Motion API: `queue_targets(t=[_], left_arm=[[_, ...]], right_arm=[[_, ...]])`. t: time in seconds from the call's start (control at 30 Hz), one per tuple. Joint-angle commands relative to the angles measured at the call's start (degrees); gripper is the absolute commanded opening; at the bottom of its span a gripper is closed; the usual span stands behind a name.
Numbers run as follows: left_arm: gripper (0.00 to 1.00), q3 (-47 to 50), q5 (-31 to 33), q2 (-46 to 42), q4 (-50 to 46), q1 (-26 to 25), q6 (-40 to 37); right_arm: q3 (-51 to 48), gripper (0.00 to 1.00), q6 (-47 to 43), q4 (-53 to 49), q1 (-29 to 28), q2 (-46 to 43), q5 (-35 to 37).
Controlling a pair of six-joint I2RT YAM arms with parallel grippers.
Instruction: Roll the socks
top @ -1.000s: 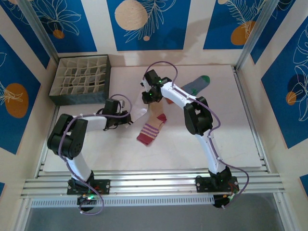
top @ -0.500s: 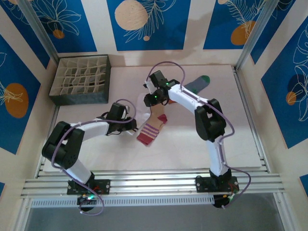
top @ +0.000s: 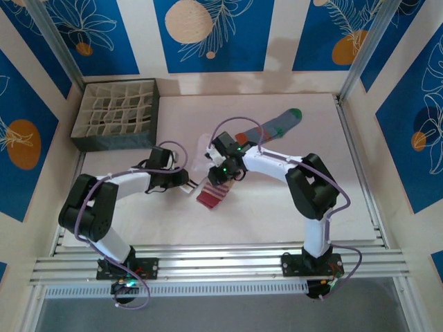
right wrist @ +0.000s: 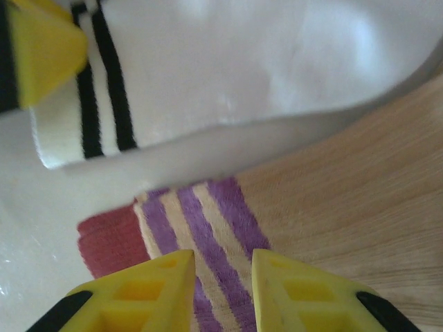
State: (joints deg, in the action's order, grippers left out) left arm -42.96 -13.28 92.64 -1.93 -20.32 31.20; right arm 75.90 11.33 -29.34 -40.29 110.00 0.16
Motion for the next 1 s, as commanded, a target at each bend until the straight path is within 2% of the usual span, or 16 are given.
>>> queue_targets(t=[0.0, 0.03, 0.13, 0.33, 0.5, 0.57, 0.67, 0.77, 0.9, 0.97], left_arm=[[0.31, 3.6, 0.4, -0.6, -1.7, -1.2, 1.7], [0.31, 4.4, 0.7, -1.0, -1.3, -1.7, 2.6], [0.31, 7.0, 1.2, -2.5, 0.5, -3.7, 5.8], [0.31, 9.6, 2.2, -6.7, 2.2, -8.1, 11.9], [0.37, 6.2, 3.9, -12.9, -5.3, -7.6, 8.9], [0.4, 4.8, 3.3, -15.1, -8.3, -5.8, 7.4], [0.4, 4.4, -0.2, -17.9, -9.6, -1.4, 6.7], [0.41, 5.1, -3.5, -19.4, -9.8, 3.0, 5.9], [0.41, 6.1, -7.4, -19.2, -9.6, 7.0, 5.2], [0.41, 7.2, -8.6, -19.1, -8.7, 7.9, 5.5]], right_arm=[[-1.7, 0.28, 2.1, 2.1, 1.3, 1.2, -2.8], [-2.1, 0.23, 1.9, 2.0, 1.7, 1.6, -3.0], [-3.3, 0.21, 1.7, 0.7, 3.5, 1.6, -2.7], [-9.4, 0.23, 0.4, 1.6, 7.4, -4.2, -0.3], [-10.0, 0.26, -4.5, -0.8, 6.3, -8.0, 5.3], [-10.2, 0.29, -6.1, -1.3, 4.8, -9.6, 7.7], [-10.7, 0.38, -8.3, -0.5, 0.9, -12.8, 9.4], [-10.4, 0.47, -10.7, 1.8, -5.7, -14.3, 9.8], [-8.3, 0.5, -14.5, 4.3, -15.5, -10.8, 15.2], [-6.9, 0.5, -15.2, 5.1, -17.7, -8.1, 16.6]])
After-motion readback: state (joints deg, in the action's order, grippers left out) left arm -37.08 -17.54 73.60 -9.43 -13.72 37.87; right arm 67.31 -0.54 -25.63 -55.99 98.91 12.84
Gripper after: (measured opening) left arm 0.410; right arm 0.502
